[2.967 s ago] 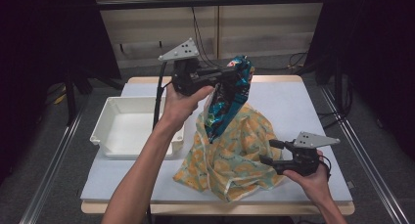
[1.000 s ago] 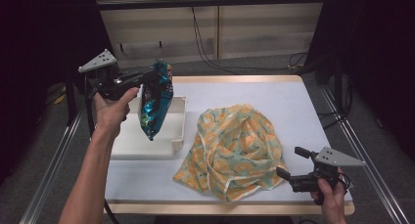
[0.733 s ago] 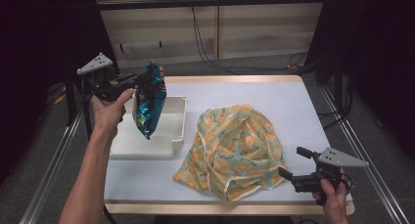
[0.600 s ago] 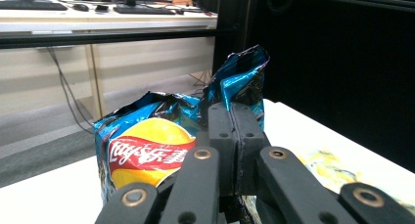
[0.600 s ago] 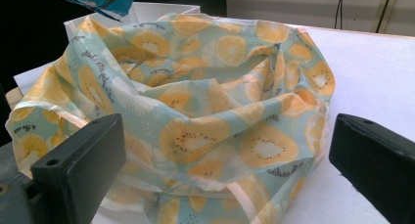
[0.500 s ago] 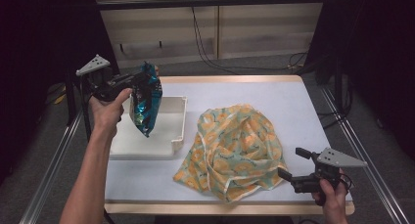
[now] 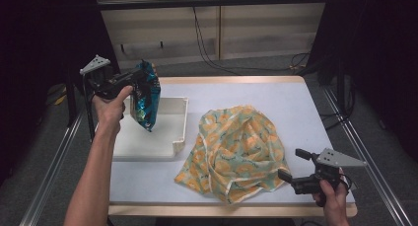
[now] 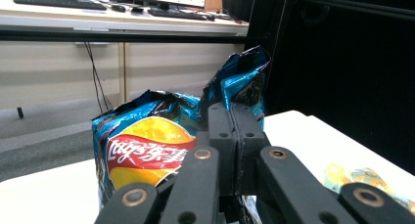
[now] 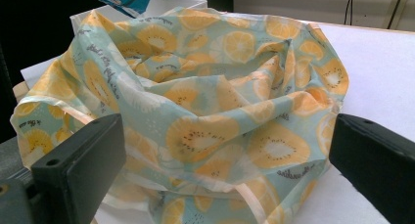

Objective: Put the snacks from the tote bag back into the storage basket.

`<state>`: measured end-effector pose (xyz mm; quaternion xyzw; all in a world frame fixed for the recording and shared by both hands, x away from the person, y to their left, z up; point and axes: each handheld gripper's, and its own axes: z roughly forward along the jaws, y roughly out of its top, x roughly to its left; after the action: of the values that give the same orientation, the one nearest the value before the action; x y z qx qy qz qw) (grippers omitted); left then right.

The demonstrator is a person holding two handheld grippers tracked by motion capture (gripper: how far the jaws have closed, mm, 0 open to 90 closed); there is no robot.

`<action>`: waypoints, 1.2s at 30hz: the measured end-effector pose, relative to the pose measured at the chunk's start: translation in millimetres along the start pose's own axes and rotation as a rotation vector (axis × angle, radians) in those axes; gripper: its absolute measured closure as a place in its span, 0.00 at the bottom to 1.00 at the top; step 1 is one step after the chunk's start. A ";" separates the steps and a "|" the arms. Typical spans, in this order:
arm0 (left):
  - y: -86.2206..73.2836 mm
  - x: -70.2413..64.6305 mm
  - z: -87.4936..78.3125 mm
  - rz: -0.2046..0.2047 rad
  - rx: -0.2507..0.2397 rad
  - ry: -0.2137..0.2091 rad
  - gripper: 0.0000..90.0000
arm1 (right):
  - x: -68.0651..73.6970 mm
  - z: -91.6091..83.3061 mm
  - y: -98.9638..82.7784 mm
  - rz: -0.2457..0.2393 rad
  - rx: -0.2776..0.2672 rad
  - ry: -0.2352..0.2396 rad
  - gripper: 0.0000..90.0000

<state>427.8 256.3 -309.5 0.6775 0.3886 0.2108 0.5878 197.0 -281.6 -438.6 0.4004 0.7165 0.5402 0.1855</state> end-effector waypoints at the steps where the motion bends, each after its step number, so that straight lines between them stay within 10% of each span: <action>1: -0.7 0.9 1.1 0.001 -0.002 0.000 0.99 | -0.1 -0.3 -0.1 0.002 -0.002 0.002 0.00; 36: -43.0 -9.5 72.9 0.018 0.041 -0.058 0.96 | -1.7 -0.2 -1.6 0.003 0.000 0.028 0.00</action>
<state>464.1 203.1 -365.2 0.6987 0.3695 0.1887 0.5828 197.4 -283.2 -440.3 0.3938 0.7186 0.5459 0.1748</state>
